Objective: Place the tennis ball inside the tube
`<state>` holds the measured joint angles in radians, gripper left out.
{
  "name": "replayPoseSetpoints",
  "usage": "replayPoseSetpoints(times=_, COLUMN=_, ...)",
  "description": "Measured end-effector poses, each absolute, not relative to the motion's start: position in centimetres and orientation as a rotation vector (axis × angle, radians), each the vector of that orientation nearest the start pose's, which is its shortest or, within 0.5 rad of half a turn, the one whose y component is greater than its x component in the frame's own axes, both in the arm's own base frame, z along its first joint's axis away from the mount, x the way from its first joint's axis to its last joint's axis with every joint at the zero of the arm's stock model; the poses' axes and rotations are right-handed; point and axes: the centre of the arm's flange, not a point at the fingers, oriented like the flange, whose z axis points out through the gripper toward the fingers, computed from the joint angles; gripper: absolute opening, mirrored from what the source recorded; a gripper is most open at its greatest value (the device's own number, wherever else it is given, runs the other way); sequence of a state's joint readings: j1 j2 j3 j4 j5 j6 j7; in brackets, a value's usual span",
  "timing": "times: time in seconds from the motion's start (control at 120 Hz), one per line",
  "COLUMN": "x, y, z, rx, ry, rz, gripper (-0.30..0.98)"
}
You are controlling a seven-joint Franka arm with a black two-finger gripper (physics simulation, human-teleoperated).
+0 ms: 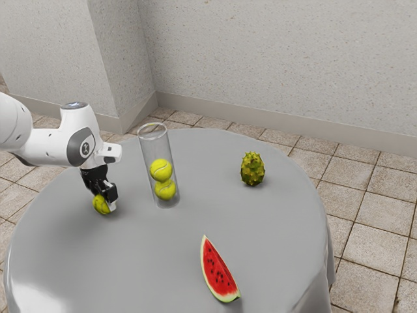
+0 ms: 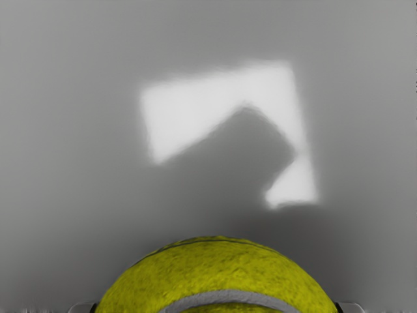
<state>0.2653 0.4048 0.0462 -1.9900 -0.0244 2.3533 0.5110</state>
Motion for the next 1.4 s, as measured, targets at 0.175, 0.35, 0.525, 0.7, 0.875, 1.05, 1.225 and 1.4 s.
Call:
replayPoseSetpoints(times=0.175, x=57.4, y=17.8, z=29.3, rx=-3.158, ry=0.286, rz=0.06, gripper=0.35)
replayPoseSetpoints(times=0.35, x=56.5, y=15.6, z=34.9, rx=-3.185, ry=0.317, rz=0.092, gripper=0.35)
replayPoseSetpoints(times=0.525, x=55.8, y=13.0, z=40.2, rx=-3.195, ry=0.371, rz=0.111, gripper=0.34)
replayPoseSetpoints(times=0.7, x=55.3, y=10.2, z=45.4, rx=-3.19, ry=0.439, rz=0.108, gripper=0.34)
replayPoseSetpoints(times=0.875, x=56.3, y=8.7, z=49.3, rx=-3.179, ry=0.479, rz=0.111, gripper=0.34)
replayPoseSetpoints(times=1.05, x=57.5, y=6.7, z=53.0, rx=-3.153, ry=0.535, rz=0.1, gripper=0.34)
replayPoseSetpoints(times=1.225, x=59.2, y=4.3, z=54.3, rx=-3.126, ry=0.594, rz=0.116, gripper=0.35)
replayPoseSetpoints(times=1.4, x=61.2, y=4.7, z=55.7, rx=-3.114, ry=0.576, rz=0.096, gripper=0.35)
